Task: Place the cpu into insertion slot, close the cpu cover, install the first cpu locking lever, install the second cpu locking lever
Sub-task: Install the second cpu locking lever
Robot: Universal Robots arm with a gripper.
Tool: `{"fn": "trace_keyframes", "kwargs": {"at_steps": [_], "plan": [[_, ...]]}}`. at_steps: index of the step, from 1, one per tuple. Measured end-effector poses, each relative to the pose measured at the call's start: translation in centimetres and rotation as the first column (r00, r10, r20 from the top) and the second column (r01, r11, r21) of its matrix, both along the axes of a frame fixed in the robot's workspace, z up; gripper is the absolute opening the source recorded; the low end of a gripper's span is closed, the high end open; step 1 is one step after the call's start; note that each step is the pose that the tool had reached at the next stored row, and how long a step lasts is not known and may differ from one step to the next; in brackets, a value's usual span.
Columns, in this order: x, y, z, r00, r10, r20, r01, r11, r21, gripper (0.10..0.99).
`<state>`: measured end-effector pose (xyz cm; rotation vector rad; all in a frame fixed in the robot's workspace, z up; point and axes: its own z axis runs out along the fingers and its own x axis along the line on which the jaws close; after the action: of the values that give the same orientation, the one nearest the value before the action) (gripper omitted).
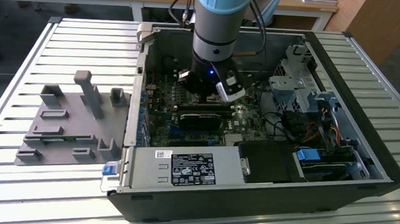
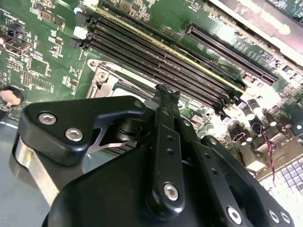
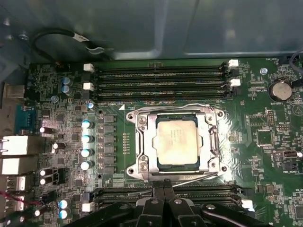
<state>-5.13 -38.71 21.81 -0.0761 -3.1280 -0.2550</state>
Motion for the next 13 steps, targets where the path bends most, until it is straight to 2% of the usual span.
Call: {"fn": "trace_keyframes", "kwargs": {"at_steps": [4, 10, 13], "plan": [[-0.1, -0.15, -0.06, 1.0, 0.0, 0.0, 0.0, 0.9998, 0.019, 0.122], [-0.58, -0.47, -0.06, 1.0, -0.002, -0.0001, 0.002, 0.998, 0.063, 0.122], [-0.84, -0.53, -0.06, 1.0, -0.002, -0.0001, 0.002, 0.9968, 0.079, 0.122]]}}
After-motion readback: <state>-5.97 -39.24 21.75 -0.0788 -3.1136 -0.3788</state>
